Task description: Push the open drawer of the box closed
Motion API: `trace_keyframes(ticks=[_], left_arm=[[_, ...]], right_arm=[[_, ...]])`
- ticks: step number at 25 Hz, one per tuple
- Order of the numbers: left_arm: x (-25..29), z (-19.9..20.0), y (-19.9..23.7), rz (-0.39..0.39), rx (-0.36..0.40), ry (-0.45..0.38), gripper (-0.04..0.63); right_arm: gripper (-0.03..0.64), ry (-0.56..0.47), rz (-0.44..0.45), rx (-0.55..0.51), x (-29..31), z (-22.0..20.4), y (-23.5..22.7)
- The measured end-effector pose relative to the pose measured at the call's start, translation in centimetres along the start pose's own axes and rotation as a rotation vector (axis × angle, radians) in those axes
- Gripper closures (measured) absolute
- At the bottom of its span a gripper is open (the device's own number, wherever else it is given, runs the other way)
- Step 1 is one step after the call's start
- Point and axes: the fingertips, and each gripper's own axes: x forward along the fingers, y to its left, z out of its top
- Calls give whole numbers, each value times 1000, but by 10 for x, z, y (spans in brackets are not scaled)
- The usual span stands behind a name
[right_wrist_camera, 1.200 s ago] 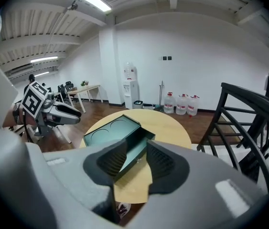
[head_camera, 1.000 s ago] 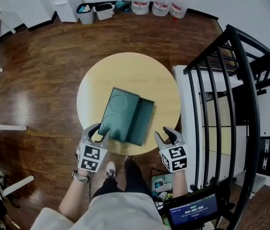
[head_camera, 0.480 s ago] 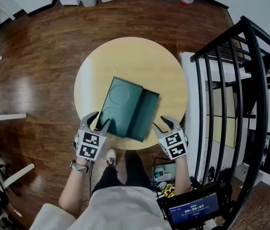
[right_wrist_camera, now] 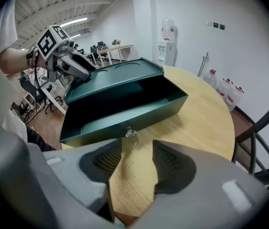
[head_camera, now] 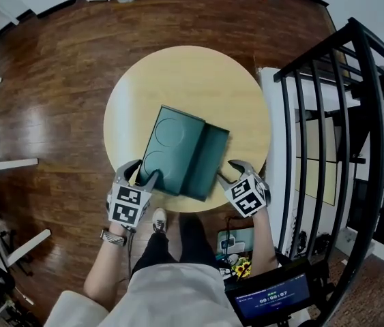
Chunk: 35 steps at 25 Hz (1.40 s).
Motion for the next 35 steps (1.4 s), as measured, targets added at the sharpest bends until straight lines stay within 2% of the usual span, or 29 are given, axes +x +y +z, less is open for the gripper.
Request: trace_keyframes(ticks=[3, 8, 21, 35], left_arm=[[1, -1, -1, 0, 0, 1, 357], [1, 0, -1, 5, 1, -8, 358], [-1, 1, -4, 12, 6, -17, 357], [-1, 1, -2, 22, 12, -20, 357]], right_arm=[[418, 28, 3, -43, 3, 3, 1], [484, 47, -8, -109, 5, 7, 3], [537, 16, 24, -80, 7, 6, 8], [541, 7, 15, -57, 8, 8, 8]])
